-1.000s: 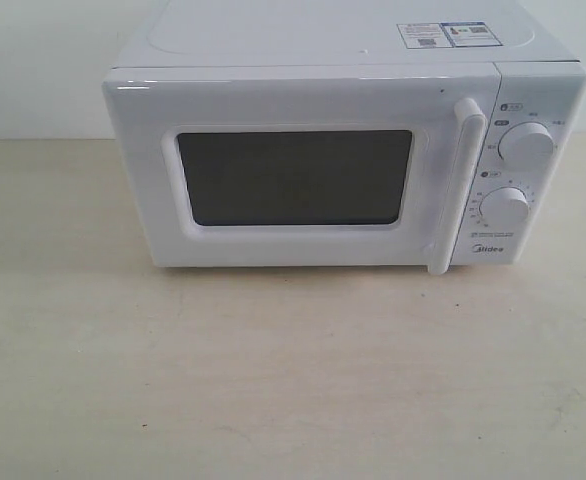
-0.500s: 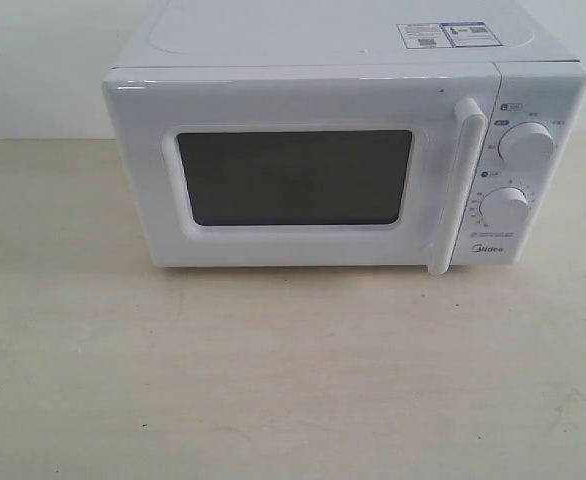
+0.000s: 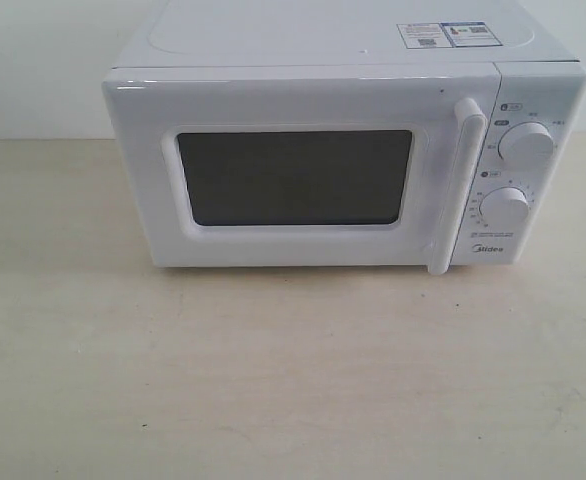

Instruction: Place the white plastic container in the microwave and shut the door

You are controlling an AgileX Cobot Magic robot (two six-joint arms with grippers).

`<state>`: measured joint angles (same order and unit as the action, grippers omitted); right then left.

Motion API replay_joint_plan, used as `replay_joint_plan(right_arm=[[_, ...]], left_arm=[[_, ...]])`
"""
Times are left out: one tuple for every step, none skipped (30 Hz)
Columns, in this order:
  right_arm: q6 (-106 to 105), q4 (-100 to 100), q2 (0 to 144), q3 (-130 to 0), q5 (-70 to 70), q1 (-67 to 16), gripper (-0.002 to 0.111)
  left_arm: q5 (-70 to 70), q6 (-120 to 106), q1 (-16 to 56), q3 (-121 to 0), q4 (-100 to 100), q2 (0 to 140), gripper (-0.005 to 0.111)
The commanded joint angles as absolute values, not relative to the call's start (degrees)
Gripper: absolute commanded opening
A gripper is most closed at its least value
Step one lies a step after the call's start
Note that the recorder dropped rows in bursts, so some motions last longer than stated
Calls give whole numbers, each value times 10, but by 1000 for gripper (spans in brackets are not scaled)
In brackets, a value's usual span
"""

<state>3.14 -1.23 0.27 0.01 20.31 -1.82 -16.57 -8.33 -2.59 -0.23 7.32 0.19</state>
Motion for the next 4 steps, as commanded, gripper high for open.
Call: replay_joint_plan(right_arm=[[31,-8,0,0,197,-17,0],[31,-8,0,0,197,-17,0],[31,-8,0,0,197,-17,0],[31,-8,0,0,197,-17,0]], left_arm=[[-165,-79,-28,0,71,0,4],[-165,-79,-28,0,71,0,4],[-165,-79,-28,0,71,0,4],[-165,-79,-28,0,71,0,4]])
